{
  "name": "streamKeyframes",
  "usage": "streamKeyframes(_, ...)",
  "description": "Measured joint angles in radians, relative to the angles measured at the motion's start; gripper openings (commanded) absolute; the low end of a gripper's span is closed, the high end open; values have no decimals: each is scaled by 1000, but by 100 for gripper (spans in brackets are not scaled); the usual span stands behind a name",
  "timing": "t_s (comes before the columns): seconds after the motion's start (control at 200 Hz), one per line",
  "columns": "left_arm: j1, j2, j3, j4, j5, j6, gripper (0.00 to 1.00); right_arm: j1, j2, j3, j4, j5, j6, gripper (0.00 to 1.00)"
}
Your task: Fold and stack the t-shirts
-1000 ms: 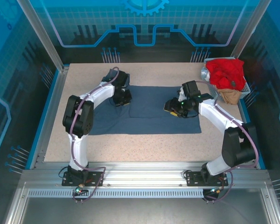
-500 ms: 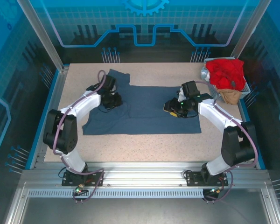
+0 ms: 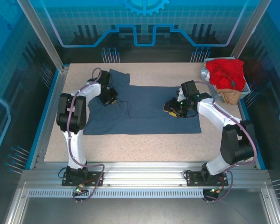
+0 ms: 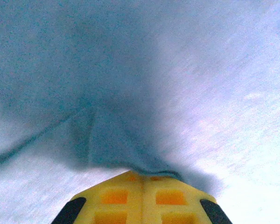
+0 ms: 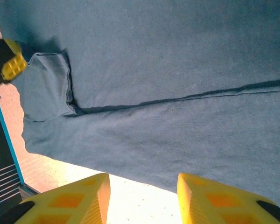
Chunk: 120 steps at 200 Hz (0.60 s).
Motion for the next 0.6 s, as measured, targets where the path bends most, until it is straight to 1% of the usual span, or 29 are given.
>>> streamKeyframes(0.165, 1, 68, 141, -47, 0, 1, 7, -2, -29, -32, -7, 0, 0, 43)
streamKeyframes(0.275, 2, 101, 158, -72, 11, 4, 6, -10, -40, -42, -10, 0, 0, 43)
streamKeyframes(0.33, 2, 111, 155, -89, 18, 4, 8, -15, -41, -42, -10, 1, 0, 43)
streamKeyframes(0.35, 2, 111, 151, -92, 18, 5, 10, -17, -42, -42, -10, 1, 0, 43)
streamKeyframes(0.365, 2, 111, 147, -93, 18, 4, 13, -18, -42, -42, -10, 0, 0, 43)
streamKeyframes(0.415, 2, 106, 133, -96, 17, 15, 31, -20, -43, -42, -9, 0, 0, 43)
streamKeyframes(0.45, 2, 97, 115, -92, 9, 18, 37, -21, -46, -42, -8, 0, 0, 43)
streamKeyframes(0.52, -5, 46, 68, -87, -32, 23, 40, -21, -53, -42, 3, -5, 0, 44)
streamKeyframes(0.6, -23, -50, 10, -94, -103, 35, 39, -21, -68, -49, 34, -14, 0, 44)
